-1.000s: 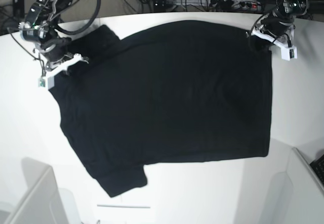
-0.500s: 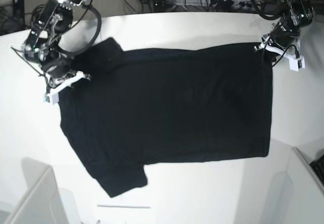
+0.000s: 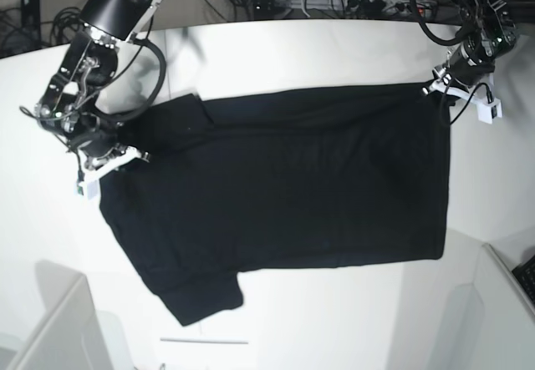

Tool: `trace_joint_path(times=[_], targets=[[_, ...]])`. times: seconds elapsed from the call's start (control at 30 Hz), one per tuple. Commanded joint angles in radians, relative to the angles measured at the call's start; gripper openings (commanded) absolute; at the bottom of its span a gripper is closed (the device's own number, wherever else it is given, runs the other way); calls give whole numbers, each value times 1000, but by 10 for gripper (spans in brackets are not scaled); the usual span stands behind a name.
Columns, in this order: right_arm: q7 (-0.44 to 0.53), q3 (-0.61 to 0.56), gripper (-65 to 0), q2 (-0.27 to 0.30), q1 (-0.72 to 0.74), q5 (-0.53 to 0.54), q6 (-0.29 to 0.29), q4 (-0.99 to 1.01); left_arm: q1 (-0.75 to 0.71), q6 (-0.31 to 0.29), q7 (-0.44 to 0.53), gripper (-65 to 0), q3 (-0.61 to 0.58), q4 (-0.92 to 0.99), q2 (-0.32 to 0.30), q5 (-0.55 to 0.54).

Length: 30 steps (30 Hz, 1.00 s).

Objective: Fold the T-shirt properly
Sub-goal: 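Lift the shirt by the shoulders and drag it toward the robot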

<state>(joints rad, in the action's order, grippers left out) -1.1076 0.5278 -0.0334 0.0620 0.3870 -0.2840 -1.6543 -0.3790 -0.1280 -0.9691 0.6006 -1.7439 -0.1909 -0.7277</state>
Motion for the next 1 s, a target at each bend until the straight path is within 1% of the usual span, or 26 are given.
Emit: trace_joint_path(times=[0.0, 0.13, 0.2, 0.3, 0.4, 0.47, 0.53, 0.6, 0.7, 0.87, 0.97], targets=[[17, -1, -650, 10, 22, 11, 1, -14, 7, -2, 17, -650, 6, -17, -15, -10], [56, -2, -650, 10, 37, 11, 1, 3, 10, -2, 17, -650, 6, -17, -17, -10], [68, -2, -650, 19, 49, 11, 1, 33, 28, -2, 17, -650, 6, -14, -19, -10], [93, -2, -650, 28, 63, 11, 1, 84, 45, -2, 17, -650, 6, -12, -38, -10], [126, -2, -650, 30, 74, 11, 1, 122, 51, -2, 17, -650, 6, -12, -45, -8], [142, -2, -650, 30, 77, 11, 1, 145, 70, -2, 17, -650, -8, -11, -63, -8], [169, -2, -650, 30, 86, 11, 1, 158, 87, -2, 17, -650, -43, 11, -69, 18], [189, -2, -650, 30, 91, 11, 1, 179, 97, -2, 17, -650, -61, 34, -63, 75], [205, -2, -650, 30, 100, 11, 1, 199, 122, -2, 17, -650, -66, 48, -60, 138], [220, -2, -650, 30, 117, 11, 1, 242, 154, -2, 11, -650, -66, 49, -60, 144], [225, -2, -650, 30, 121, 11, 1, 246, 174, -2, -43, -650, -61, 49, -66, 145]])
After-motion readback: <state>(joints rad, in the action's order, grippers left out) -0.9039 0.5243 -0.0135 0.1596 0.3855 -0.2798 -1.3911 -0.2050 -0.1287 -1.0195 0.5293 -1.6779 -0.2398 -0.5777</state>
